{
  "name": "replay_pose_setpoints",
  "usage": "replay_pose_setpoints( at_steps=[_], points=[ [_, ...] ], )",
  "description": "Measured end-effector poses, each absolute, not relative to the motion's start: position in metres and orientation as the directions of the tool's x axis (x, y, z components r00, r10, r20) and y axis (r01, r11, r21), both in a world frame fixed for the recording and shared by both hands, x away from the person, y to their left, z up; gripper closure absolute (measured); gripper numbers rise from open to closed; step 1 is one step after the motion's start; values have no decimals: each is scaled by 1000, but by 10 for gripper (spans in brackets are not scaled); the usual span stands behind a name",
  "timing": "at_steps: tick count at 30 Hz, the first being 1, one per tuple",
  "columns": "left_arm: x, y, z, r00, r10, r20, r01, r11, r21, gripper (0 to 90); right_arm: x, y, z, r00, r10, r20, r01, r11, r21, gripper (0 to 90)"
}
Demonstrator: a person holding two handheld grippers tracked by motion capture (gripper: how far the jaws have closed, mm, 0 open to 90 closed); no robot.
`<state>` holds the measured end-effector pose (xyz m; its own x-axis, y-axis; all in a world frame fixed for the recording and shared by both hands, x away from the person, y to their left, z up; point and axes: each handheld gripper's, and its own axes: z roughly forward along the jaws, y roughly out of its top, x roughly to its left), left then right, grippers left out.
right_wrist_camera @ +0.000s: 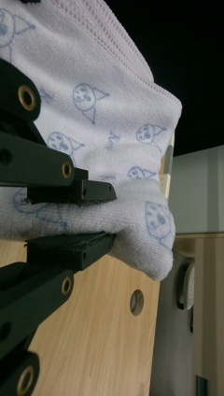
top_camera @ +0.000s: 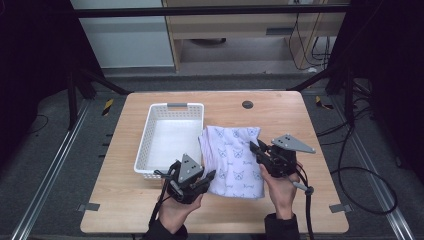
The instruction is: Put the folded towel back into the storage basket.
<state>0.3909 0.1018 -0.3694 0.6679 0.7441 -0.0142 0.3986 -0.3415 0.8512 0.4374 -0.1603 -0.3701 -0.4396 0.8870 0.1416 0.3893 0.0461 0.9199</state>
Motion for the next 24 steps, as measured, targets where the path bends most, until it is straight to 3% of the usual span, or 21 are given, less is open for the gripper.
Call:
replay_pose_setpoints(
  at_steps=[24],
  points=[
    [394,125,-345,674,737,-50,382,-290,878,731,438,-136,-340,-462,882,90,363,95,927,770]
  ],
)
